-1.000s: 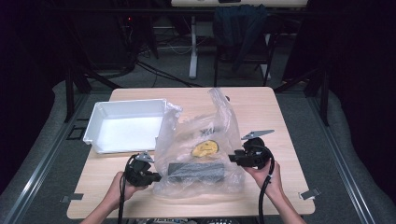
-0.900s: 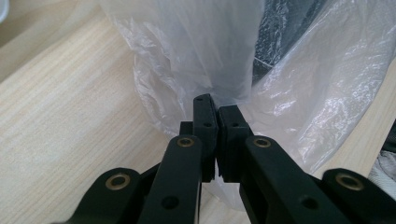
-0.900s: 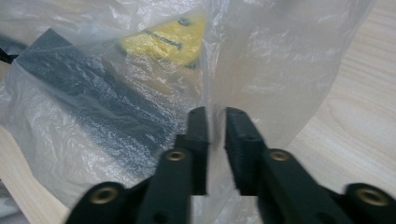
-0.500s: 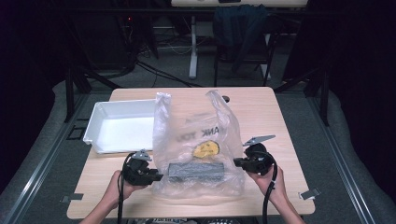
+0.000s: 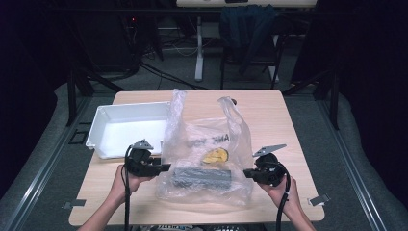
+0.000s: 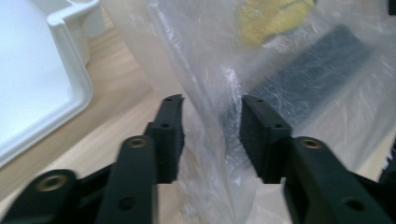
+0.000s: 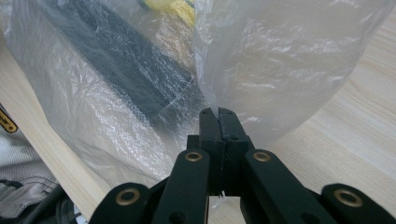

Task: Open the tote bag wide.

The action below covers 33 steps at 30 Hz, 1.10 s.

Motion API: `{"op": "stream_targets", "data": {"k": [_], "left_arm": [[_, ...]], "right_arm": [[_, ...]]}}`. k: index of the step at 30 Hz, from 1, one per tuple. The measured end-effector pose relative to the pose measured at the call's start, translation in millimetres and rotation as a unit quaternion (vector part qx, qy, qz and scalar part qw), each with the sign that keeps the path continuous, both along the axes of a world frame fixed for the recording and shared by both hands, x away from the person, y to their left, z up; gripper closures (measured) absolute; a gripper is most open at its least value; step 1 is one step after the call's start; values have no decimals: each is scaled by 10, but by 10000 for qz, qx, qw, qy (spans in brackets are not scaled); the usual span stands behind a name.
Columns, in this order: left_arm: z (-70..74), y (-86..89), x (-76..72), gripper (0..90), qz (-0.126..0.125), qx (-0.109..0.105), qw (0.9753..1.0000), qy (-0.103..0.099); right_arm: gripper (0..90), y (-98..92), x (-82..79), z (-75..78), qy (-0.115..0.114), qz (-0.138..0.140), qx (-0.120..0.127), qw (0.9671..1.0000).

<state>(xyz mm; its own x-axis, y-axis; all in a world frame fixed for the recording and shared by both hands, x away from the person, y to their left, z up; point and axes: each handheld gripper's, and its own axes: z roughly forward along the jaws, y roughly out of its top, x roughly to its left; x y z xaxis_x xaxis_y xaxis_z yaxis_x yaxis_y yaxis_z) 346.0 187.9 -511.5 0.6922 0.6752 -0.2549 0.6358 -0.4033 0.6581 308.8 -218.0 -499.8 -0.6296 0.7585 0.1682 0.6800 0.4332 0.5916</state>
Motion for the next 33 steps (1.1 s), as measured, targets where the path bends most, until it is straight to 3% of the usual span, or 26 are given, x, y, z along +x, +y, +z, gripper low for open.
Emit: {"op": "stream_targets", "data": {"k": [3,5,7,8,13,23,29,33], "left_arm": [[-29,-58,-7,770,-30,107,9999,-41],[-43,-70,-51,843,-176,155,9997,-25],[-55,-78,-82,876,-207,190,9996,-35],[-76,-73,-144,884,-362,342,9988,-31],[-133,-29,-257,895,-526,509,9972,121],[-243,-112,-310,895,-846,651,9934,419],[-251,-127,-317,895,-885,651,9930,427],[-261,-158,-312,895,-871,681,9932,369]], "right_arm": [[900,5,-20,1,39,66,-69,9999],[900,10,-36,-7,53,124,-68,9999],[900,16,-43,-22,115,192,-153,9996],[900,25,-45,-37,142,205,-219,9994],[900,63,-25,-114,307,318,-381,9983],[900,131,55,-236,549,370,-611,9959],[900,86,23,-218,638,366,-463,9962],[900,109,57,-250,662,394,-633,9950]]}}
